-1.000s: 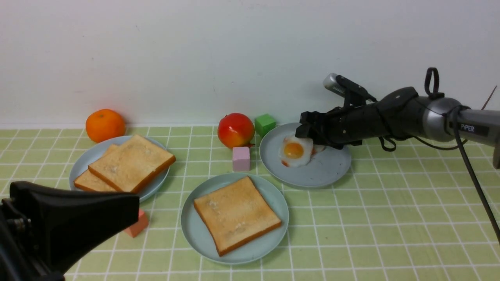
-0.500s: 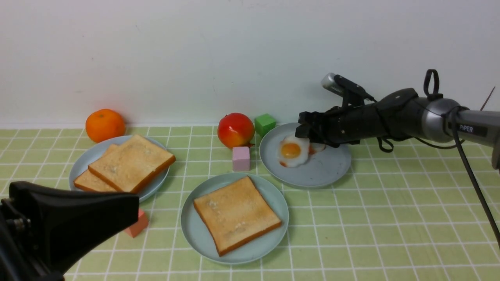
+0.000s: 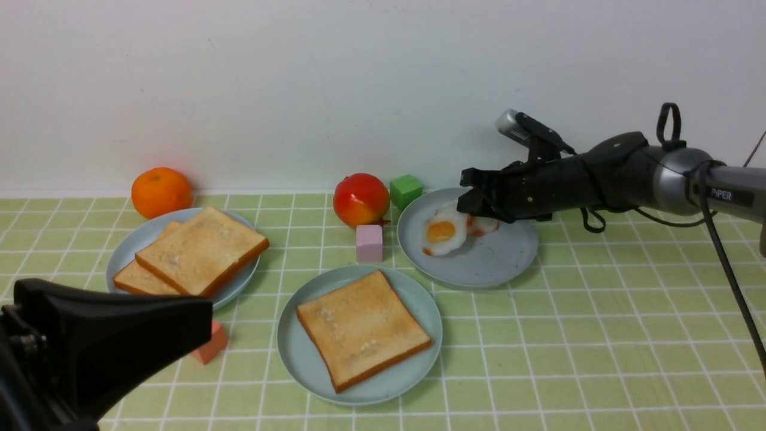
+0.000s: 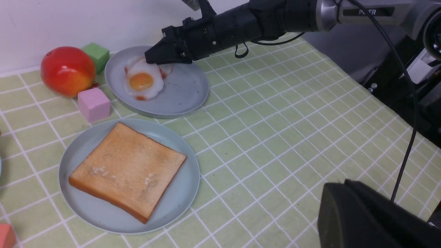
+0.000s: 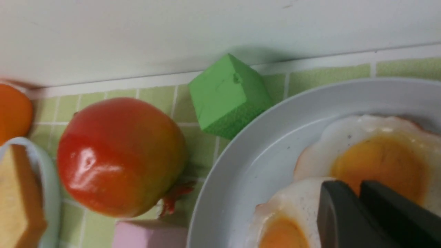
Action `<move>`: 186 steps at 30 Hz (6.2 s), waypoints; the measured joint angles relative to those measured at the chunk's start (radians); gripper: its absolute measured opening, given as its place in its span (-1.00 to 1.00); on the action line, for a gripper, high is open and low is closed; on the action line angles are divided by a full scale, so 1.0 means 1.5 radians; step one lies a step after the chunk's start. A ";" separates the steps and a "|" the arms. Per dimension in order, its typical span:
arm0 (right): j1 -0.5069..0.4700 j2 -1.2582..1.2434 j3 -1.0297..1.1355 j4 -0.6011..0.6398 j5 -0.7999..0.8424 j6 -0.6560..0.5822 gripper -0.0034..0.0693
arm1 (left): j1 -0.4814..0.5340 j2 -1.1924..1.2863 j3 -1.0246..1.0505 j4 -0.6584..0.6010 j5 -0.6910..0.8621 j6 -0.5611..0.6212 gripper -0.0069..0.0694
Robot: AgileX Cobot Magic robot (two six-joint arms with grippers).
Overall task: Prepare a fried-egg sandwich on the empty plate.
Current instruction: Use the right arm to grab a fried egg, then use the right arm to place the fried egg on the slice of bread in the middle, then use the left arm to grab a slice of bread, then use the left arm to place a slice of bread on the fried egg in the middle
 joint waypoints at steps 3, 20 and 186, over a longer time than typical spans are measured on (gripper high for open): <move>-0.013 -0.010 0.000 0.023 0.059 -0.014 -0.70 | 0.000 0.000 0.001 0.002 0.000 0.000 -0.83; 0.077 -0.210 0.191 0.055 0.269 -0.072 -0.70 | 0.000 0.000 0.001 0.081 0.001 0.000 -0.81; 0.063 -1.155 0.459 -0.580 0.384 0.281 -0.75 | -0.034 0.827 -0.360 0.344 0.068 0.088 -0.01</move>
